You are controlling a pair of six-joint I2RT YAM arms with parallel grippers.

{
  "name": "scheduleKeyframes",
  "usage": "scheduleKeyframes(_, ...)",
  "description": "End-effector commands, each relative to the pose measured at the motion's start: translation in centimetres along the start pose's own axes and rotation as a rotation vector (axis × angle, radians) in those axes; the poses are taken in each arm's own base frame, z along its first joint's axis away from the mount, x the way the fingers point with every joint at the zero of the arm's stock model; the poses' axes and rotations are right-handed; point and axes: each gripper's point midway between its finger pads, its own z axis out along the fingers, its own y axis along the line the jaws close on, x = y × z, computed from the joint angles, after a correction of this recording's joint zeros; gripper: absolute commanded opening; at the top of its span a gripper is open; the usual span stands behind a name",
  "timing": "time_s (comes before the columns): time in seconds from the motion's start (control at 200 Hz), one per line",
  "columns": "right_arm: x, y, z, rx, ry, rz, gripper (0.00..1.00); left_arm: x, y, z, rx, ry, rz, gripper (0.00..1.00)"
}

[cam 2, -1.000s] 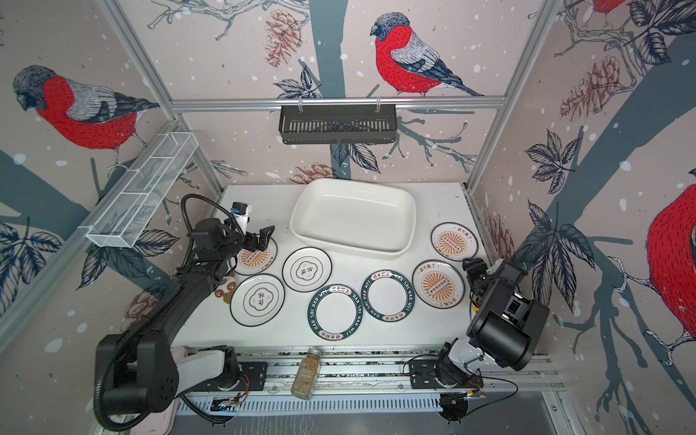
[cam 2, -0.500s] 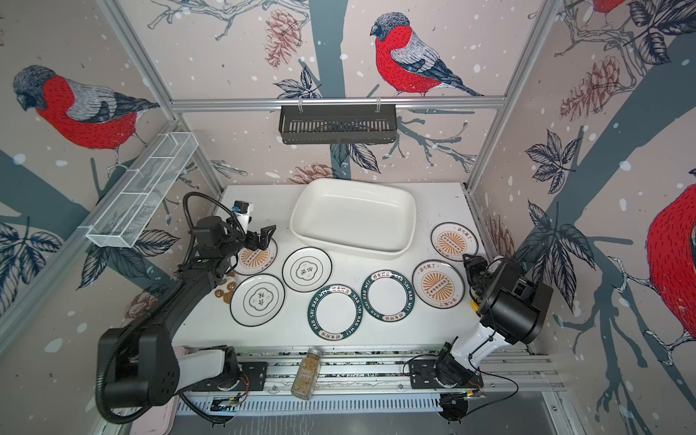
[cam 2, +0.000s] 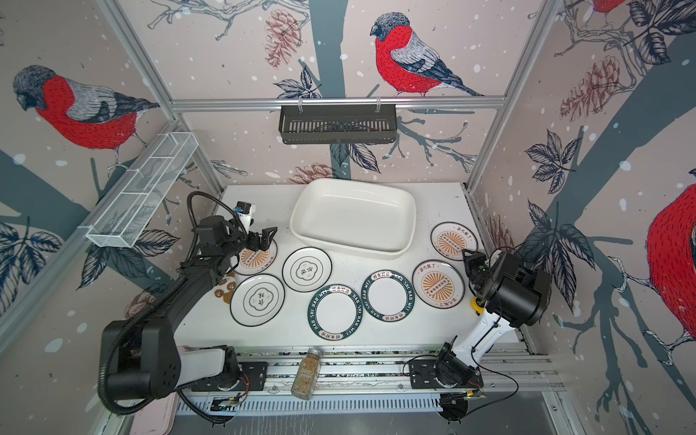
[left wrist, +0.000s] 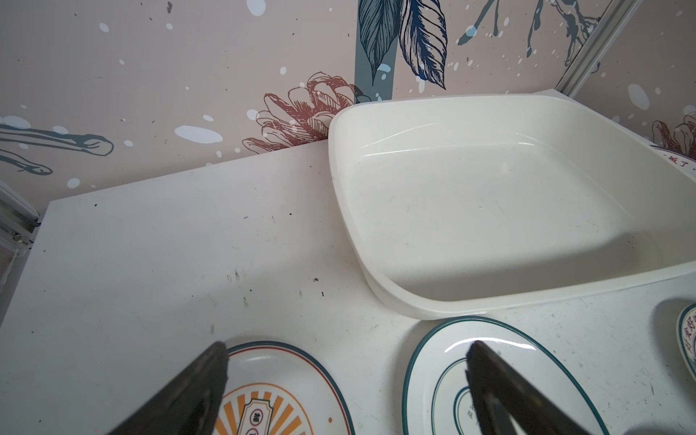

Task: Place the plates into the plastic bin on the countertop
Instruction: 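Reach the right gripper to the sunburst plate near the wall and grasp its rim, then lift the sunburst plate with the right gripper and carry it over the bin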

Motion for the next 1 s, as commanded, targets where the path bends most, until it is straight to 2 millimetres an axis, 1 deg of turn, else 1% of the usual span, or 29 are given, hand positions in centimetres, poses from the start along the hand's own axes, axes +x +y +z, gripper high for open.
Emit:
scheduleKeyframes(0.0,0.6,-1.4,0.3,0.048,0.013,0.066,0.36,-0.3,-0.4,0.1,0.027,-0.01,-0.009,0.97)
scheduleKeyframes(0.245,0.7,-1.7,1.0,0.045,0.019,0.085,0.26,-0.3,-0.5,0.1,0.035,-0.008,-0.015,0.97)
scheduleKeyframes(0.505,0.6,-1.6,1.3,0.037,0.018,0.092,0.18,-0.7,-0.6,-0.1,0.039,-0.009,-0.013,0.97)
scheduleKeyframes(0.59,0.6,-1.4,1.4,0.027,0.02,0.089,0.12,-0.8,-0.7,-0.1,0.041,-0.01,-0.013,0.97)
scheduleKeyframes(0.66,0.4,-1.1,1.4,0.019,0.014,0.09,0.11,-0.8,-0.6,-0.2,0.038,-0.009,-0.012,0.97)
scheduleKeyframes(0.71,0.3,-1.0,1.4,0.016,0.011,0.091,0.06,-0.7,-0.6,-0.2,0.038,-0.007,-0.01,0.97)
scheduleKeyframes(0.866,-0.1,-0.2,1.6,0.001,0.005,0.075,0.05,-1.1,-0.8,-0.4,0.043,-0.008,-0.002,0.97)
scheduleKeyframes(0.996,-0.7,1.1,1.3,-0.037,-0.018,0.075,0.04,-1.5,-0.6,-0.5,0.033,-0.007,0.015,0.97)
